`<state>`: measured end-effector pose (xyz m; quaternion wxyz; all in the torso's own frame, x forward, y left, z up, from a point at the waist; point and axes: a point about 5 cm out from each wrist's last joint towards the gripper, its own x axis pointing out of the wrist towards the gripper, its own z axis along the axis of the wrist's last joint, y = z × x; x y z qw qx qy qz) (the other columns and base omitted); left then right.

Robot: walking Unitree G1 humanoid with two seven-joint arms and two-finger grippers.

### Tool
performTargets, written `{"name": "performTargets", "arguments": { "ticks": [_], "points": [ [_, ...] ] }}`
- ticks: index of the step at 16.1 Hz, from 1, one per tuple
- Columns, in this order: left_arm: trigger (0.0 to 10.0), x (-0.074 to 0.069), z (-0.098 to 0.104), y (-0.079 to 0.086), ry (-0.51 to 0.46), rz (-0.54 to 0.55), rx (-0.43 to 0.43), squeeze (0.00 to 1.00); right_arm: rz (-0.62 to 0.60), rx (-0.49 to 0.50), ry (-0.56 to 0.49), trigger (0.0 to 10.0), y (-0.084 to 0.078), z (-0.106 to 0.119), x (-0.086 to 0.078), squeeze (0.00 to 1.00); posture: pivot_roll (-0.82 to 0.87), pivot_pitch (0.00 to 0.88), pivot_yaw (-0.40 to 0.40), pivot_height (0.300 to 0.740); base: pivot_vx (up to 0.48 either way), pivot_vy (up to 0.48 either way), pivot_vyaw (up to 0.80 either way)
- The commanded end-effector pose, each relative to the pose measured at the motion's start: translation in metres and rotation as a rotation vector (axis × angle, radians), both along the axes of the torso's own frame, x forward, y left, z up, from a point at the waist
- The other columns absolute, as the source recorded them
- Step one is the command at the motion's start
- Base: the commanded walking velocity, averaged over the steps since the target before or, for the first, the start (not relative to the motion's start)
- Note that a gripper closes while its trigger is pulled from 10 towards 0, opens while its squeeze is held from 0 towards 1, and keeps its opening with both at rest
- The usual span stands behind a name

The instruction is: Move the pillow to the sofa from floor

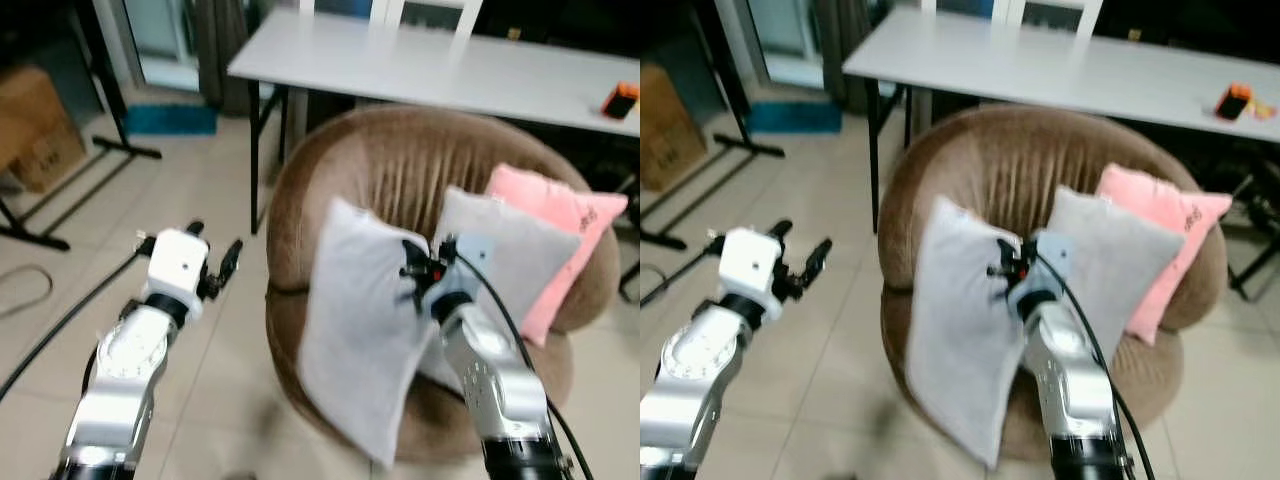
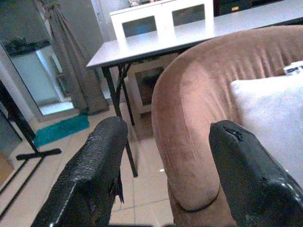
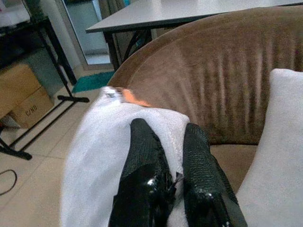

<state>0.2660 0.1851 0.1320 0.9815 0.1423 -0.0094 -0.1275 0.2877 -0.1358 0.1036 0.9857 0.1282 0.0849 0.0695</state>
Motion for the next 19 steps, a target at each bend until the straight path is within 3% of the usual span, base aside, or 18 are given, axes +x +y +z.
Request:
{"name": "performTargets", "arguments": {
  "ticks": [1,19],
  "points": [
    [10.0,-0.0004,0.0014,-0.0096,0.0,-0.043,-0.009,0.0,-0.043,-0.007,-0.059,10.0,-0.0137,0.0118,0.0027,0.0,0.07,0.0,-0.059,0.74,0.292,0.0,0.0],
    [10.0,-0.0065,-0.001,-0.0109,0.016,-0.08,-0.004,0.0,-0.019,-0.005,-0.073,10.0,-0.008,0.0144,0.0079,0.0,0.09,0.0,-0.079,0.74,0.297,0.0,-0.02]
  ]
}}
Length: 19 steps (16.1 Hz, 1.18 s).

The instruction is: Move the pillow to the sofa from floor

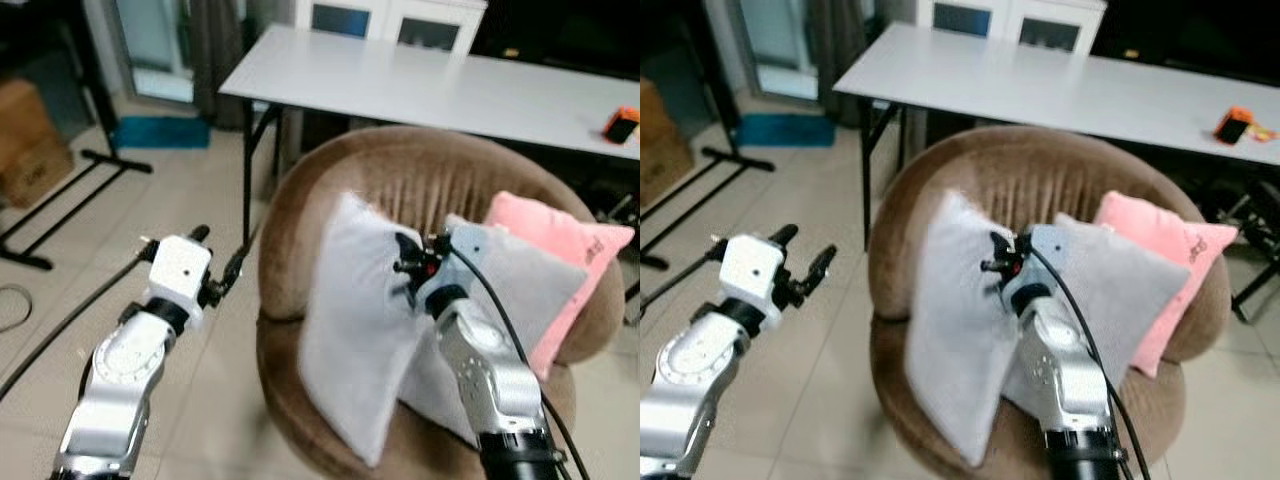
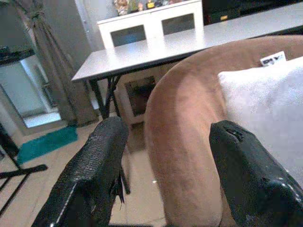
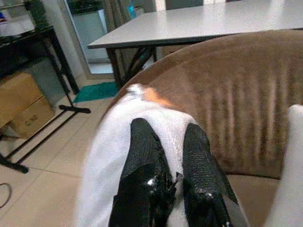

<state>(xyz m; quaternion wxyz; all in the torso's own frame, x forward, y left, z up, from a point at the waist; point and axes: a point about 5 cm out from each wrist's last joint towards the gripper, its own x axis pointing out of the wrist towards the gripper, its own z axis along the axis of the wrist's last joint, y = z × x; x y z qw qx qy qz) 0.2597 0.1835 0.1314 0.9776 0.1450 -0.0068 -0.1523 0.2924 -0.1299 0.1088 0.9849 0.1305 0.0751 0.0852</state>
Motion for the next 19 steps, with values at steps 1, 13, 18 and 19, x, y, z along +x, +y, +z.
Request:
{"name": "performTargets", "arguments": {
  "ticks": [1,13,18,19],
  "points": [
    [10.0,0.0,0.0,-0.009,0.005,-0.031,-0.012,0.0,-0.047,-0.013,-0.05,10.0,-0.014,0.009,0.003,0.0,0.09,0.0,-0.079,0.74,0.304,0.0,0.0],
    [10.0,0.0,-0.002,-0.01,0.032,-0.072,0.005,0.0,0.028,-0.007,-0.104,10.0,-0.003,0.024,0.013,0.0,0.08,0.0,-0.073,0.74,0.202,0.0,-0.27],
    [10.0,-0.002,-0.008,-0.009,0.107,-0.184,0.062,0.0,0.109,-0.012,-0.129,10.0,0.012,0.035,0.038,0.0,0.08,0.0,-0.068,0.74,0.0,0.0,0.0],
    [10.0,-0.003,-0.01,-0.008,0.135,-0.232,0.101,0.0,0.123,-0.006,-0.143,10.0,0.015,0.042,0.05,0.0,0.09,0.0,-0.07,0.74,0.0,0.0,0.0]
  ]
}}
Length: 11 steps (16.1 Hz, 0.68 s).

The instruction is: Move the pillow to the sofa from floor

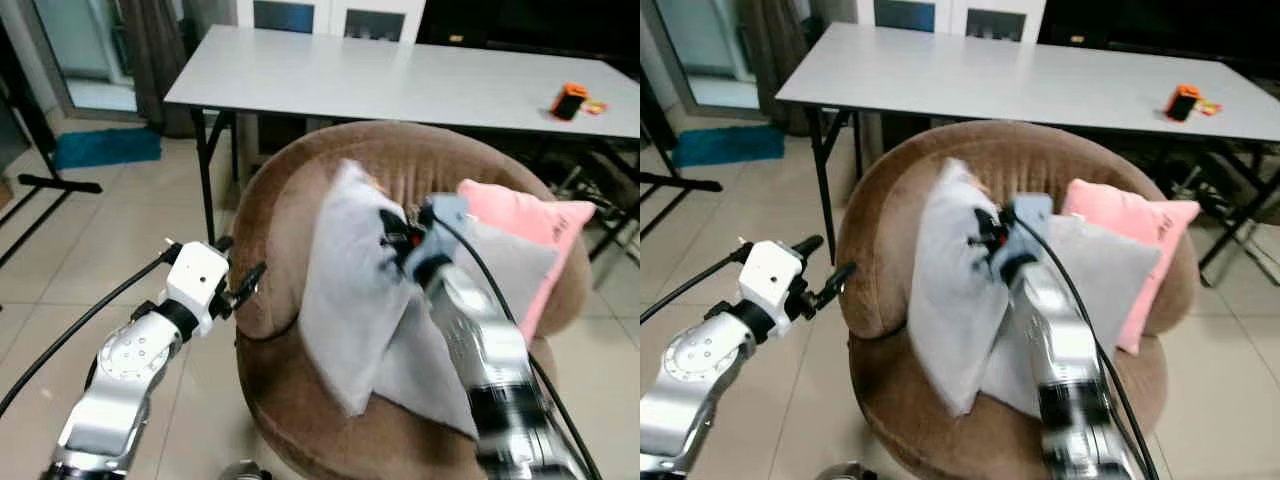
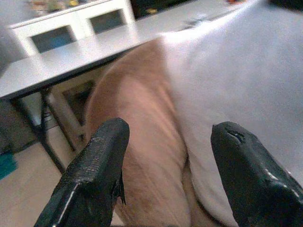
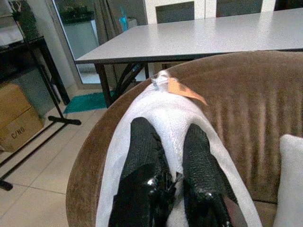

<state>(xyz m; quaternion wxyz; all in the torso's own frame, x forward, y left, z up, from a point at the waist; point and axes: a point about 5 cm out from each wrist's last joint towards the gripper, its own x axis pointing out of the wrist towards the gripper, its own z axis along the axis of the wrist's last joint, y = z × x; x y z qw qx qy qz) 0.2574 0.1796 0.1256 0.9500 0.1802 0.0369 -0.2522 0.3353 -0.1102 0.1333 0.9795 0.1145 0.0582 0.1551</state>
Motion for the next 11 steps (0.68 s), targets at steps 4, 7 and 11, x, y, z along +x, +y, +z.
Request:
{"name": "performTargets", "arguments": {
  "ticks": [4,7,11],
  "points": [
    [10.0,0.001,-0.005,-0.001,0.05,-0.09,0.069,0.0,-0.03,0.075,-0.104,10.0,0.002,0.038,0.038,0.0,0.1,0.0,-0.074,0.74,0.0,0.0,0.0],
    [10.0,0.001,-0.005,-0.001,0.055,-0.095,0.076,0.0,-0.076,0.152,-0.063,10.0,0.002,0.045,0.056,0.0,0.11,0.0,-0.081,0.74,0.0,0.0,0.0],
    [10.0,0.001,-0.005,0.0,0.057,-0.103,0.088,0.0,-0.238,0.293,0.086,10.0,-0.016,0.019,0.062,0.0,0.11,0.0,-0.091,0.74,0.0,0.0,0.0]
  ]
}}
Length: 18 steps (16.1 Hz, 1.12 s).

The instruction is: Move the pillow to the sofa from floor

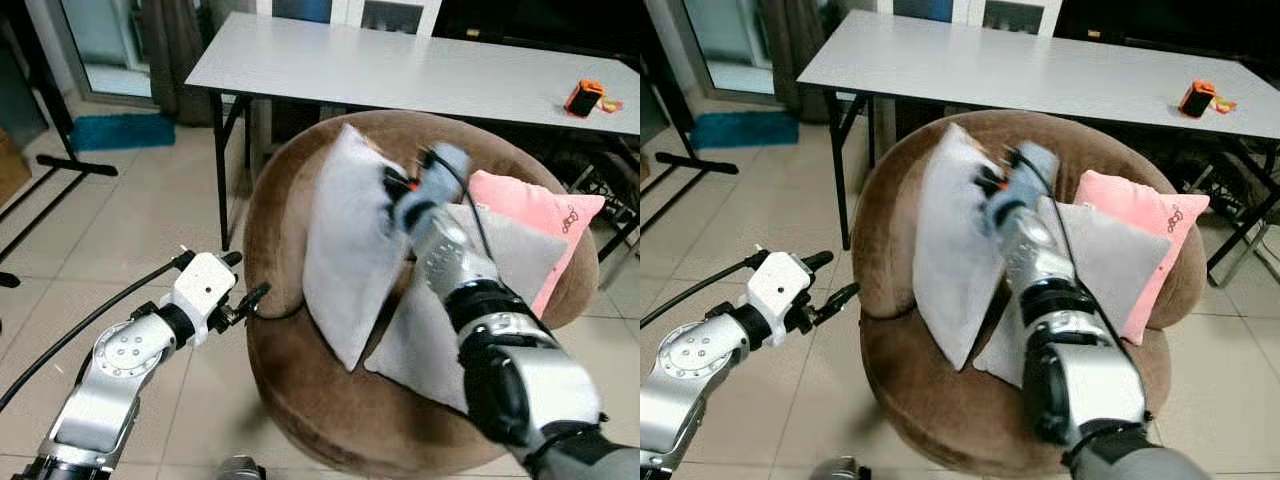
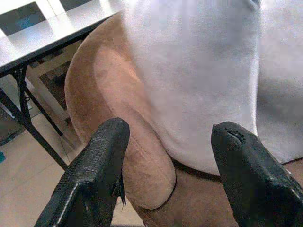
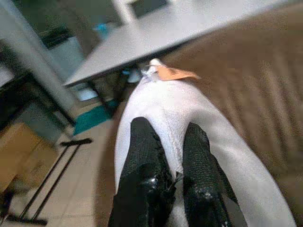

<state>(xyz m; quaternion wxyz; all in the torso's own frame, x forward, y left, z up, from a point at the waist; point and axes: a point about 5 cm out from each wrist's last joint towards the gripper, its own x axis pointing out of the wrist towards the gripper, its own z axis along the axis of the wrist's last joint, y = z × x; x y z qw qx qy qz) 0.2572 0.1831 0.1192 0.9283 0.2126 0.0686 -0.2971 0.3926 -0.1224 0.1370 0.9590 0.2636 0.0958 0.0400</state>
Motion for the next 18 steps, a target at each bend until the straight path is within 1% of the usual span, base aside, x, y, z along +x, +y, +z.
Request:
{"name": "performTargets", "arguments": {
  "ticks": [1,2,3,4,6,7,8,9,10,12,13,14,15,16,17,18],
  "points": [
    [10.0,0.001,0.001,-0.004,-0.005,-0.018,0.012,0.0,-0.066,0.017,0.027,10.0,-0.008,-0.006,-0.001,0.0,0.13,0.0,-0.101,0.74,0.0,0.0,0.0],
    [10.0,0.0,0.001,-0.004,-0.007,-0.021,0.018,0.0,-0.098,-0.039,0.133,10.0,-0.01,-0.031,-0.011,0.0,0.14,0.0,-0.106,0.74,0.0,0.0,0.0],
    [10.0,0.0,0.001,-0.004,-0.007,-0.022,0.02,0.0,-0.104,-0.066,0.169,10.0,-0.011,-0.04,-0.015,0.0,0.15,0.0,-0.11,0.74,0.0,0.0,0.0],
    [10.0,-0.001,0.002,-0.003,-0.006,-0.021,0.024,0.0,-0.133,-0.117,0.264,10.0,-0.015,-0.06,-0.025,0.0,0.16,0.0,-0.116,0.74,0.0,0.0,0.0],
    [10.0,-0.004,0.002,0.0,0.007,-0.023,0.033,0.0,-0.183,-0.103,0.36,10.0,-0.022,-0.076,-0.035,0.0,0.17,0.0,-0.12,0.74,0.0,0.0,0.0],
    [10.0,-0.006,0.001,0.0,0.019,-0.033,0.031,0.0,-0.159,-0.115,0.35,10.0,-0.024,-0.076,-0.035,0.8,0.17,0.0,-0.122,0.74,0.0,0.0,0.0],
    [10.0,-0.008,-0.001,-0.001,0.044,-0.058,0.018,0.0,-0.102,-0.075,0.325,10.0,-0.024,-0.076,-0.034,1.0,0.16,0.0,-0.121,0.74,0.0,0.0,0.0],
    [10.0,-0.012,-0.005,-0.006,0.095,-0.115,-0.012,0.0,-0.109,-0.028,0.289,10.0,-0.037,-0.073,-0.033,1.0,0.15,0.0,-0.118,0.74,0.0,0.0,0.0],
    [10.0,-0.013,-0.006,-0.007,0.105,-0.13,-0.019,0.0,-0.12,-0.029,0.285,10.0,-0.041,-0.073,-0.034,1.0,0.15,0.0,-0.118,0.74,0.0,0.0,0.0],
    [10.0,-0.016,-0.01,-0.01,0.137,-0.179,-0.044,0.0,-0.157,0.018,0.258,10.0,-0.064,-0.074,-0.038,1.0,0.13,0.0,-0.11,0.74,0.0,0.0,0.0],
    [10.0,-0.017,-0.01,-0.012,0.153,-0.2,-0.068,0.0,-0.179,0.048,0.234,10.0,-0.078,-0.075,-0.041,1.0,0.11,0.0,-0.103,0.74,0.0,0.0,0.0],
    [10.0,-0.018,-0.011,-0.013,0.163,-0.216,-0.082,0.0,-0.181,0.073,0.209,10.0,-0.087,-0.076,-0.045,1.0,0.1,0.0,-0.097,0.74,0.0,0.0,0.0],
    [10.0,-0.018,-0.01,-0.013,0.168,-0.225,-0.094,0.0,-0.169,0.094,0.187,10.0,-0.091,-0.076,-0.047,1.0,0.09,0.0,-0.088,0.74,0.0,0.0,0.0],
    [10.0,-0.017,-0.01,-0.014,0.161,-0.222,-0.11,0.0,-0.128,0.105,0.146,10.0,-0.094,-0.075,-0.05,1.0,0.08,0.0,-0.081,0.74,0.0,0.0,0.0],
    [10.0,-0.014,-0.007,-0.017,0.129,-0.187,-0.163,0.0,-0.054,0.088,0.051,10.0,-0.098,-0.07,-0.058,1.0,0.07,0.0,-0.073,0.74,0.0,0.0,0.0],
    [10.0,-0.009,-0.007,-0.018,0.082,-0.116,-0.178,0.0,-0.024,0.057,-0.013,10.0,-0.097,-0.064,-0.068,0.58,0.06,0.0,-0.068,0.74,0.0,0.0,0.0]
  ]
}}
